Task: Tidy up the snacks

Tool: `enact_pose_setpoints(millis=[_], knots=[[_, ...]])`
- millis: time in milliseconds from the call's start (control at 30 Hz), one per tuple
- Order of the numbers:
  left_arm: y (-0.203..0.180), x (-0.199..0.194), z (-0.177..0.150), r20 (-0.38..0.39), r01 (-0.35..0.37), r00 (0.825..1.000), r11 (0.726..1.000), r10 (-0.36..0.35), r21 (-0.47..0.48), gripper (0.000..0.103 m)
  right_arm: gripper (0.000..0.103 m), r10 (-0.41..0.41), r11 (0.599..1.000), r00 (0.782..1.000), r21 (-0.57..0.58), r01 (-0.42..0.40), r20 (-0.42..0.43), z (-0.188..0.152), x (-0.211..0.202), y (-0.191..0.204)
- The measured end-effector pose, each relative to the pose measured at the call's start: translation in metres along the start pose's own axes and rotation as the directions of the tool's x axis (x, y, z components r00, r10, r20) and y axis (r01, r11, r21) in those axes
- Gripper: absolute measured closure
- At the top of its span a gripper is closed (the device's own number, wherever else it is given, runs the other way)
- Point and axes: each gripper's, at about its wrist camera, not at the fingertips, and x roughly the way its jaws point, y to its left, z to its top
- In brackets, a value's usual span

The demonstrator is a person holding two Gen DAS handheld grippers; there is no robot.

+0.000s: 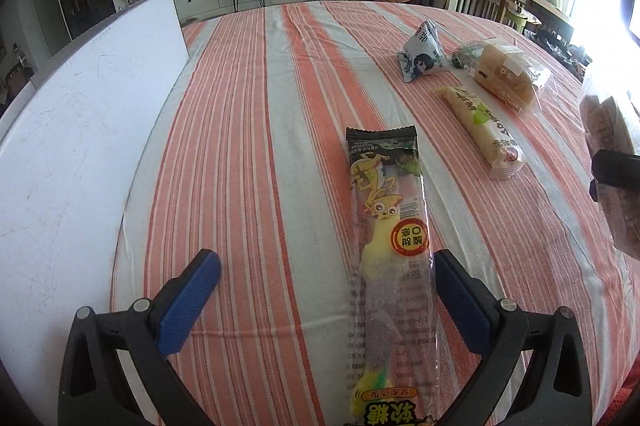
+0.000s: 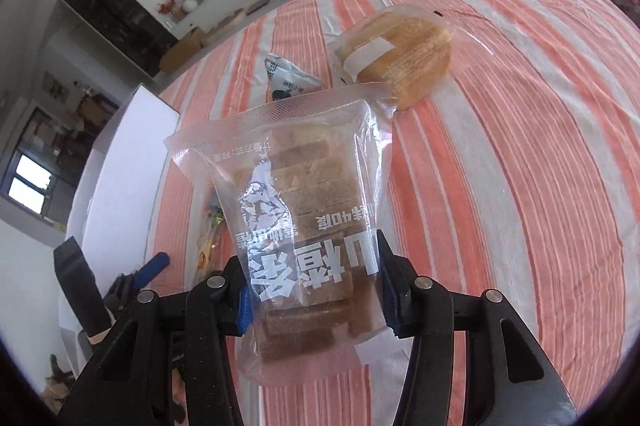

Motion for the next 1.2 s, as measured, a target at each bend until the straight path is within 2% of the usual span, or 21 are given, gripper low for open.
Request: enact_pose_setpoints(millis=[33,67,100,133,167,200,267,300,367,467,700,1200], knots=[[0.000,0.000,0.000,0.000,0.000,1.000,1.000,0.000,0.000,0.000,0.051,0.025,0.999,1.000,0.046,-0.025,-0.003,-0.005,-0.006,-0.010],[0.000,0.000,0.000,0.000,0.000,1.000,1.000,0.000,0.000,0.000,0.051,-0.015,0.998,1.000,0.065,0.014,0.013,-0.011,-0.012,-0.018],[0.000,0.000,0.000,0.000,0.000,1.000,1.000,0.000,0.000,0.000,0.051,-0.120,0.992,0.992,0.046,0.119,0.035,-0.016,-0.016,-0.021],[0.000,0.000,0.000,0.000,0.000,1.000,1.000,0.000,0.000,0.000,0.051,-0.275,0.961,0.960,-0.008,0.276,0.052,-0.022,-0.017,-0.020],[0.000,-0.001,0.000,0.000,0.000,1.000,1.000,0.000,0.000,0.000,0.051,-0.398,0.914,0.915,-0.060,0.401,0.058,-0.029,-0.014,-0.020],[0.000,0.000,0.000,0.000,0.000,1.000,1.000,0.000,0.000,0.000,0.048,-0.485,0.868,0.873,-0.096,0.488,0.048,-0.035,-0.008,-0.022],[0.000,0.000,0.000,0.001,0.000,1.000,1.000,0.000,0.000,0.000,0.037,-0.519,0.846,0.850,-0.091,0.526,0.085,-0.045,-0.007,-0.023],[0.000,0.000,0.000,0.000,0.000,1.000,1.000,0.000,0.000,0.000,0.026,-0.527,0.844,0.844,-0.059,0.534,0.100,-0.047,-0.009,-0.023],[-0.001,0.000,0.000,0.000,0.000,1.000,1.000,0.000,0.000,0.000,0.012,-0.522,0.851,0.847,-0.007,0.525,0.102,-0.048,-0.006,-0.025],[0.000,0.000,0.000,0.000,0.000,1.000,1.000,0.000,0.000,0.000,0.006,-0.525,0.846,0.836,-0.007,0.533,0.161,-0.052,-0.002,-0.022],[0.000,0.000,0.000,0.000,0.000,1.000,1.000,0.000,0.000,0.000,0.005,-0.530,0.842,0.827,0.004,0.539,0.186,-0.053,0.000,-0.024],[-0.001,0.000,0.000,0.000,0.000,1.000,1.000,0.000,0.000,0.000,0.005,-0.529,0.843,0.827,0.003,0.539,0.189,-0.055,0.001,-0.023]])
